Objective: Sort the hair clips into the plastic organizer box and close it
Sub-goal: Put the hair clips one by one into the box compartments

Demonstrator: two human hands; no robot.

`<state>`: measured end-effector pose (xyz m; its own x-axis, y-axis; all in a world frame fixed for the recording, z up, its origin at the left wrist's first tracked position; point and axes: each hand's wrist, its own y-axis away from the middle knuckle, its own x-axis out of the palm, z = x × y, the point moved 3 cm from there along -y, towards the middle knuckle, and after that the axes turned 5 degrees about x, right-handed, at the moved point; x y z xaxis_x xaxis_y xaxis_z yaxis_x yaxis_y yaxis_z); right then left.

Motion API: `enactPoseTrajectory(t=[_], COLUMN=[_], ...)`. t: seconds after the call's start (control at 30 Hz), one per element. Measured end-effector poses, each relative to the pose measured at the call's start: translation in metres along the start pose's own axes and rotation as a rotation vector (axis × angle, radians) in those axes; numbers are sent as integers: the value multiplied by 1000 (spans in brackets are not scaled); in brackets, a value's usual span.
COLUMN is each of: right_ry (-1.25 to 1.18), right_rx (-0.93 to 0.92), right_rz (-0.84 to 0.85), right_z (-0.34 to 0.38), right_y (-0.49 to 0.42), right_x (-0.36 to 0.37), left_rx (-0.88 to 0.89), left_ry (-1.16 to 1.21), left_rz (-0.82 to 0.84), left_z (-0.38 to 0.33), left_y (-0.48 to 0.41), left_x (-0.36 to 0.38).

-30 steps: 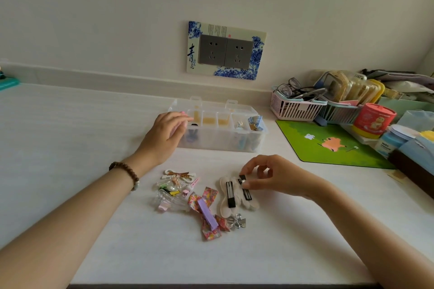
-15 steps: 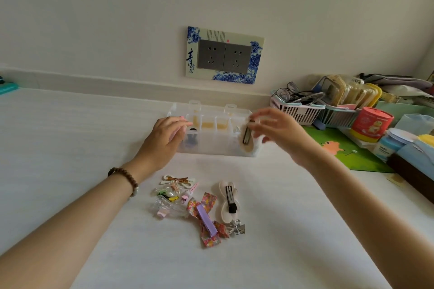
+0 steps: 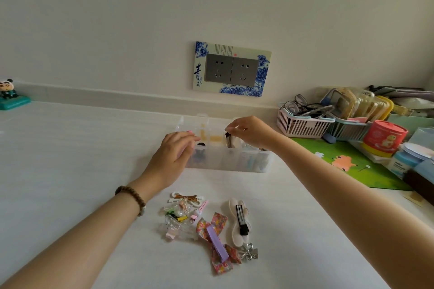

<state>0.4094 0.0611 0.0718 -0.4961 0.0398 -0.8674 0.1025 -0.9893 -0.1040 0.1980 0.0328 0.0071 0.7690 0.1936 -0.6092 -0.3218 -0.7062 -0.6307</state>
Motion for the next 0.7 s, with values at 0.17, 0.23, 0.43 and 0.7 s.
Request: enactPoseTrajectory(t=[0.17, 0.23, 0.43, 0.7], right_ry=[-71, -145, -26, -205], right_rx=[-122, -168, -29, 32], right_rz=[-162, -65, 351, 324], right_z=[8, 13, -4, -11], right_y=[33, 60, 124, 136], right_x=[-18, -17, 21, 35], left_rx=[-5, 0, -18, -23], left_ry=[2, -12, -22, -13], left_rz=[13, 22, 14, 5], left_z=[3, 2, -1, -3], left_y=[1, 1, 1, 2], left_x=[1, 0, 0, -1])
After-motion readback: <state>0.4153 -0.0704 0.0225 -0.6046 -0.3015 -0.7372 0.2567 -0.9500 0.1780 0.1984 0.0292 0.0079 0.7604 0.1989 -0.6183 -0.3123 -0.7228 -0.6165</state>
